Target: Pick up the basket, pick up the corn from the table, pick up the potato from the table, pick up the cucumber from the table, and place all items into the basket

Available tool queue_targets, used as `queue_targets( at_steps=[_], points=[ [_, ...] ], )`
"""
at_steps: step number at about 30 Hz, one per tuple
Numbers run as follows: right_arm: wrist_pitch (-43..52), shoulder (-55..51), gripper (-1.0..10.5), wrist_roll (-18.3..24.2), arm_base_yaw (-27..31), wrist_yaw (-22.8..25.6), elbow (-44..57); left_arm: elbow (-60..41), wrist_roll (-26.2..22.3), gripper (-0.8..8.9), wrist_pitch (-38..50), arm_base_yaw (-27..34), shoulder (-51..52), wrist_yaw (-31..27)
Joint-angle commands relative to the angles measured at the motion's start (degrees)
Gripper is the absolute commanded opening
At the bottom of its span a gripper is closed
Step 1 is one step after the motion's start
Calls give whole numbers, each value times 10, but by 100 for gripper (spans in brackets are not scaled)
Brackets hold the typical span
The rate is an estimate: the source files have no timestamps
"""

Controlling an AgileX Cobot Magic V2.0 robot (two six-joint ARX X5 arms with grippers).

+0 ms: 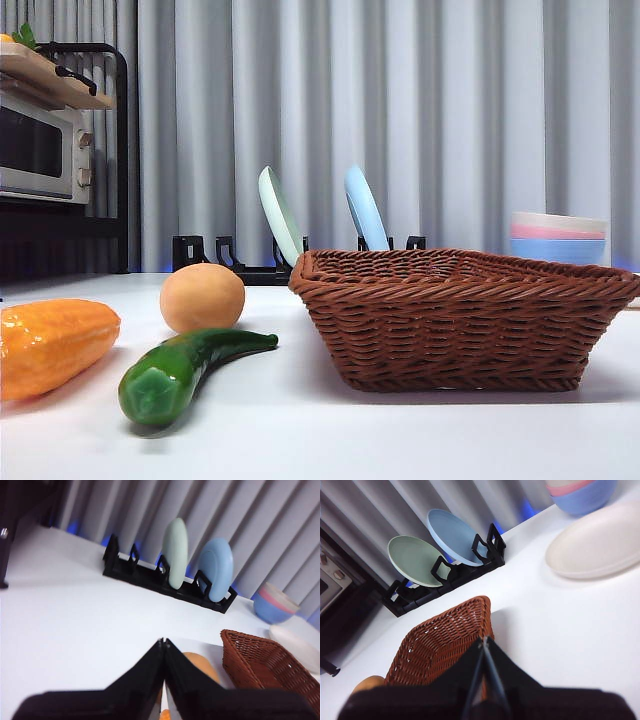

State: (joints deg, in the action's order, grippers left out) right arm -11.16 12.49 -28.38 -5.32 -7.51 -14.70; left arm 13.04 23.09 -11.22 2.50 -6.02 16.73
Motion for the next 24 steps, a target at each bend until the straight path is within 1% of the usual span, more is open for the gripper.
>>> queue_targets(
  at_steps=[1,5,8,10,14,17,21,24],
  points=[
    [-13,45,-9,31,0,-1,-48,42,-64,-6,-12,2,-30,2],
    [-28,113,-9,78,0,-2,-121,108,-83,-6,-22,2,-91,2],
    [-43,164,-9,110,0,-16,-177,163,-83,-5,-40,2,-145,2],
    [-62,200,-8,127,0,-17,-218,201,-84,-5,-59,2,-184,7],
    [-120,261,-7,170,0,-23,-295,265,-104,-4,-101,2,-254,55],
    [-176,305,-4,205,0,-54,-351,314,-131,-4,-144,1,-308,96],
    [-249,353,-1,249,0,-90,-406,363,-151,-3,-193,1,-367,142],
    [-269,378,19,264,0,-109,-424,385,-158,3,-212,1,-397,153]
  ],
)
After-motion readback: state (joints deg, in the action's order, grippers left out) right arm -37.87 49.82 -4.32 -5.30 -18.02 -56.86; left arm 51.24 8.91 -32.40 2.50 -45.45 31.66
